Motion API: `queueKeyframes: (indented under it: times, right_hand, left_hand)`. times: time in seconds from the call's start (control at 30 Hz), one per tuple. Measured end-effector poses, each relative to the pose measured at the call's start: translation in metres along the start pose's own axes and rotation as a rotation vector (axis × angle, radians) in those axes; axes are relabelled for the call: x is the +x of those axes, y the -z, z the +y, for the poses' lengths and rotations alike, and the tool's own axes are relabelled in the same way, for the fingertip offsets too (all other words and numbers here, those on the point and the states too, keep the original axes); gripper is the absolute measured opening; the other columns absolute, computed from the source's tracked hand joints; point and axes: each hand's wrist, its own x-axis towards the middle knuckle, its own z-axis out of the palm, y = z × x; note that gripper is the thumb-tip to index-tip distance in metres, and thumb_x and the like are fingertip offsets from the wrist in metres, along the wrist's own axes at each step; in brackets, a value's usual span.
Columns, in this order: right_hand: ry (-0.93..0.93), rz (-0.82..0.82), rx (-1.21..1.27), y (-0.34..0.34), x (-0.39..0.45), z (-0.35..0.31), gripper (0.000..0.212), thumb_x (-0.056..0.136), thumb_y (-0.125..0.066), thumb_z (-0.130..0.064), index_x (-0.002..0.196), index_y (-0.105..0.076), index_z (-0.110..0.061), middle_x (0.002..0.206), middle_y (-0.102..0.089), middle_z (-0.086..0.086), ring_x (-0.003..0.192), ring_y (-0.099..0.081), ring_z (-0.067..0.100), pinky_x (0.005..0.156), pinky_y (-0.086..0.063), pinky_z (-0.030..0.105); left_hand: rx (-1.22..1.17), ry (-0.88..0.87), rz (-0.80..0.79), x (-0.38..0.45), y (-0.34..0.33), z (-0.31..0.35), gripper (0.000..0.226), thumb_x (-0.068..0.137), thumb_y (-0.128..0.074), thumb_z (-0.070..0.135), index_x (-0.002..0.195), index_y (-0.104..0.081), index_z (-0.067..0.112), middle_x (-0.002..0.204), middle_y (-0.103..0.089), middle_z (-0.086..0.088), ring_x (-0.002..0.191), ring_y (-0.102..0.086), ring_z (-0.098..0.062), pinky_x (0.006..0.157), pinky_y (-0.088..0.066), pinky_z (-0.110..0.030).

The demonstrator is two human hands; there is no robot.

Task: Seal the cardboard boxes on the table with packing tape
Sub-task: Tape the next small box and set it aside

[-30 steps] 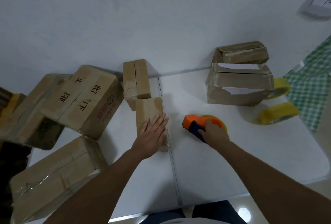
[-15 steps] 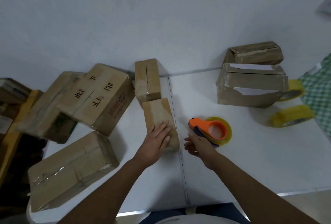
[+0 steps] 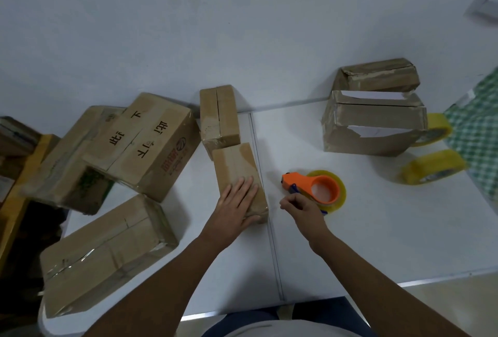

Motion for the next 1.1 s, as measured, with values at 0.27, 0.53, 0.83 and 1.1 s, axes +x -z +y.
queueKeyframes:
  times: [0.27, 0.53, 0.83, 1.1]
  right_hand:
    - [0.045, 0.041, -0.007, -0.003, -0.001, 0.001, 0.010, 0.094, -0.061, -0.014, 0.089, -0.066, -0.007, 0.084, -0.067, -0.004, 0.077, -0.060, -0.005, 0.073, -0.045, 0.013]
    - [0.098, 0.076, -0.049, -0.003, -0.003, 0.005, 0.012, 0.095, -0.060, -0.018, 0.086, -0.064, -0.011, 0.082, -0.068, -0.001, 0.078, -0.062, -0.001, 0.073, -0.045, 0.016]
    - [0.225, 0.038, -0.156, -0.031, 0.025, 0.011, 0.013, 0.096, -0.056, -0.011, 0.083, -0.057, -0.012, 0.079, -0.059, 0.000, 0.070, -0.053, 0.008, 0.064, -0.043, 0.018]
    - [0.219, 0.076, -0.192, -0.056, 0.028, 0.024, 0.017, 0.103, -0.042, -0.018, 0.087, -0.047, -0.021, 0.082, -0.054, 0.000, 0.072, -0.051, 0.011, 0.066, -0.042, 0.023]
  left_hand:
    - [0.073, 0.071, 0.083, 0.003, 0.006, 0.012, 0.090, 0.079, -0.045, 0.080, 0.145, -0.044, 0.018, 0.152, -0.044, -0.002, 0.139, -0.039, -0.024, 0.111, -0.035, -0.045]
    - [0.126, 0.042, 0.078, 0.006, -0.001, 0.008, 0.093, 0.073, -0.064, 0.074, 0.145, -0.041, 0.019, 0.152, -0.043, -0.003, 0.139, -0.041, -0.026, 0.103, -0.045, -0.046]
    - [0.133, -0.070, 0.047, -0.001, -0.003, -0.008, 0.084, 0.092, -0.057, 0.056, 0.157, -0.024, 0.016, 0.163, -0.024, -0.006, 0.152, -0.018, -0.024, 0.119, -0.025, -0.045]
    - [0.151, -0.053, 0.049, -0.001, -0.004, -0.006, 0.079, 0.093, -0.057, 0.051, 0.155, -0.027, 0.014, 0.161, -0.028, -0.009, 0.150, -0.023, -0.028, 0.118, -0.025, -0.046]
